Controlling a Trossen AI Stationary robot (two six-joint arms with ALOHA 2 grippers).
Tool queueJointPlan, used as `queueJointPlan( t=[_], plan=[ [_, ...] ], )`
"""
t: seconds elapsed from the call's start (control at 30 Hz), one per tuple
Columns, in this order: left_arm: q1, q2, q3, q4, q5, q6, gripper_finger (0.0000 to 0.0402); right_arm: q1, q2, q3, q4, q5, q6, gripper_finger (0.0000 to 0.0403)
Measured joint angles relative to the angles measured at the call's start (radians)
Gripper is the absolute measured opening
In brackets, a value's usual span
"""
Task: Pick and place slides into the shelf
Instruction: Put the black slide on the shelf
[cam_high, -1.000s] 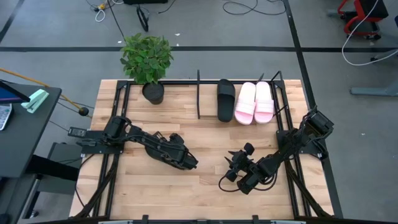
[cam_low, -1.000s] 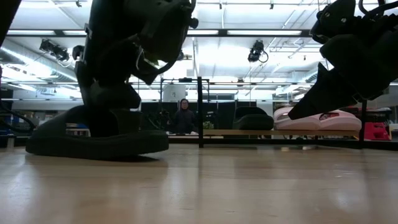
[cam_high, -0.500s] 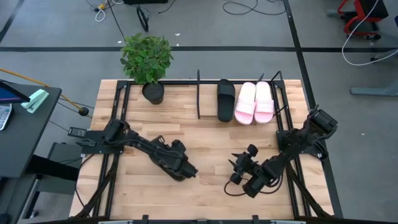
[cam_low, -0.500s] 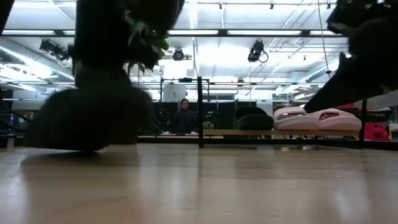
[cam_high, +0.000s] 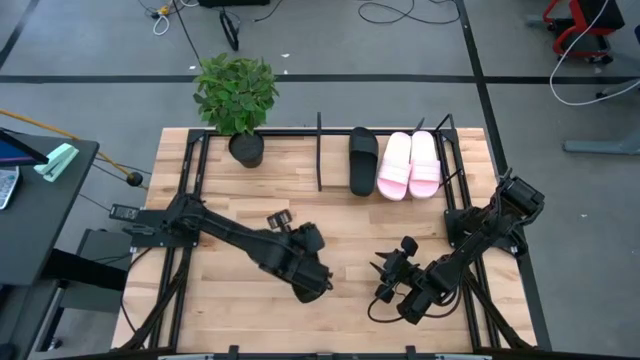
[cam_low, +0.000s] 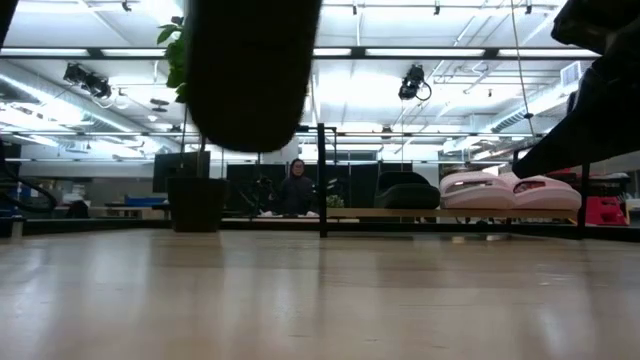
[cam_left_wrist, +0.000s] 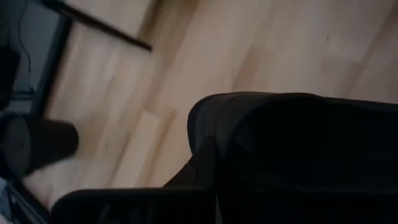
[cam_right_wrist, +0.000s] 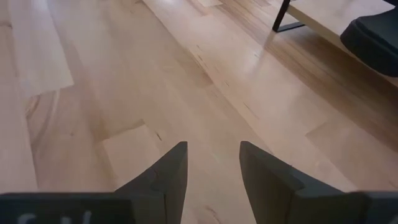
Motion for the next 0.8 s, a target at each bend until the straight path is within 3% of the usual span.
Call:
queueJointPlan(
  t=[0.17,0.47,0.8],
  plan=[
    [0.032,0.0,0.062,0.029,-0.037,0.133,0.0014,0.0,0.0,0.0,-0.001,0.0,0.012,0.0151],
    [0.118,0.0,0.068,0.227,-0.084,0.522,0.0014,-0.002,0.0,0.0,-0.001,0.0,0.019,0.0151],
    [0.223,0.0,0.068,0.517,-0.316,1.113,0.0014,-0.006,0.001,0.0,0.0,0.025,0.044,0.0151]
  ],
)
